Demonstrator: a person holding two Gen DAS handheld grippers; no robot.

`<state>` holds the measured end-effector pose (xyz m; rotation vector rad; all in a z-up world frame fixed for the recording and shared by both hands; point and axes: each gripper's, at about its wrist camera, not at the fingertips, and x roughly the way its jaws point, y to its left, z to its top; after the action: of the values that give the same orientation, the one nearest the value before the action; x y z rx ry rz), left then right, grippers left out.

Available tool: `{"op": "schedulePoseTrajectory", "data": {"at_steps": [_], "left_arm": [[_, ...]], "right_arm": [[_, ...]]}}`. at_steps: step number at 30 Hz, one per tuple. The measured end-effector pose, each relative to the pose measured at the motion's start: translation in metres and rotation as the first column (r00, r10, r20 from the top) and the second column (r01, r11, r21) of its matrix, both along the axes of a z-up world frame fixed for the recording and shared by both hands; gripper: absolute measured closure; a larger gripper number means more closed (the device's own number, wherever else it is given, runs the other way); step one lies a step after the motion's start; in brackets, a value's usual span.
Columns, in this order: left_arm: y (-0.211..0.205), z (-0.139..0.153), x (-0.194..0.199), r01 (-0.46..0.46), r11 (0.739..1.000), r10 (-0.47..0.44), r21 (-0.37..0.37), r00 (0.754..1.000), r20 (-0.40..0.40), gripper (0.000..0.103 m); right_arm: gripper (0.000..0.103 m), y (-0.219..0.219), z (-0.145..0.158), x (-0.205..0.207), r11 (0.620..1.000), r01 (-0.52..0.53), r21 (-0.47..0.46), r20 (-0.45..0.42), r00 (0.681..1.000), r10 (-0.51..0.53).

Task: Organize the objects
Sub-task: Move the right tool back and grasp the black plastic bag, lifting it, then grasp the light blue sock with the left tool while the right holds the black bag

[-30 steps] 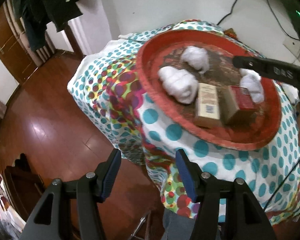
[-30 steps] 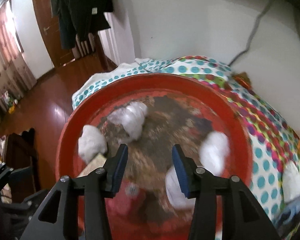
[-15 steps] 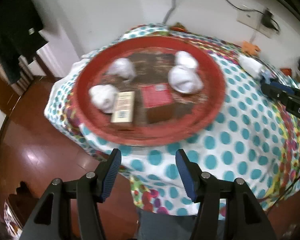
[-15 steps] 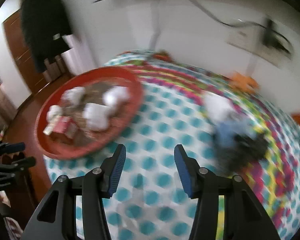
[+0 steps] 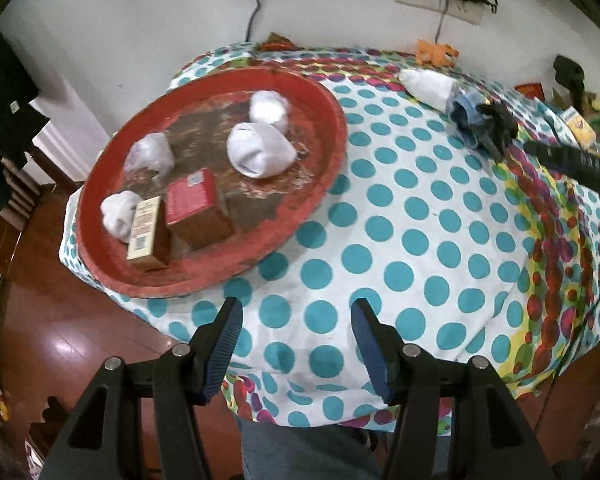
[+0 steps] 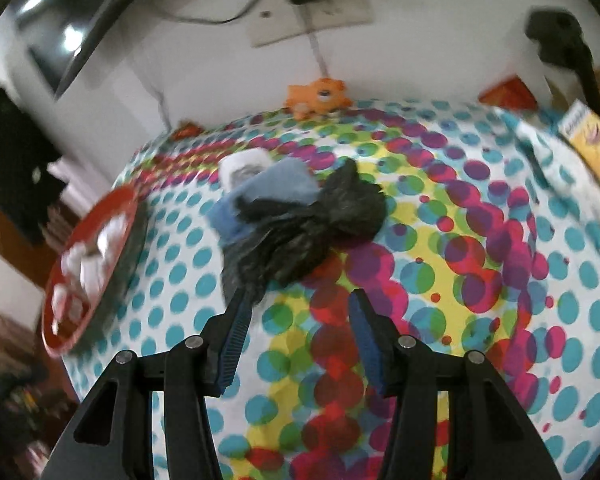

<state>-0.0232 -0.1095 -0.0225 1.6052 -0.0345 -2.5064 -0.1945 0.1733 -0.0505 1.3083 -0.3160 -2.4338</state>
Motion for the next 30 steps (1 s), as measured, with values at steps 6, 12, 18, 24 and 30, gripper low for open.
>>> {"op": "schedulePoseTrajectory", "data": {"at_steps": [6, 12, 18, 24, 30], "left_arm": [[0.004, -0.006, -0.007, 0.015, 1.0, -0.015, 0.023, 1.0, -0.004, 0.045], [0.008, -0.01, -0.015, 0.038, 0.998, -0.037, 0.044, 0.999, -0.017, 0.045], [0.013, -0.025, -0.026, 0.047, 0.998, -0.048, 0.036, 0.998, 0.028, 0.045], [0.019, -0.032, -0.041, 0.044, 0.999, -0.046, 0.029, 0.998, 0.051, 0.045], [0.035, -0.03, -0.065, 0.07, 0.997, -0.07, 0.017, 0.997, 0.024, 0.045]], "right_arm": [[0.053, 0.0, -0.011, -0.031, 0.989, 0.084, -0.124, 0.084, 0.994, -0.074], [0.053, -0.01, -0.021, -0.052, 0.981, 0.151, -0.126, 0.111, 0.984, -0.137], [0.056, -0.016, -0.03, -0.062, 0.982, 0.157, -0.102, 0.091, 0.985, -0.148], [0.076, -0.013, -0.026, -0.053, 0.996, 0.089, -0.011, -0.02, 0.996, -0.09], [0.076, 0.014, -0.016, -0.033, 0.985, 0.056, 0.164, -0.139, 0.99, -0.033]]}}
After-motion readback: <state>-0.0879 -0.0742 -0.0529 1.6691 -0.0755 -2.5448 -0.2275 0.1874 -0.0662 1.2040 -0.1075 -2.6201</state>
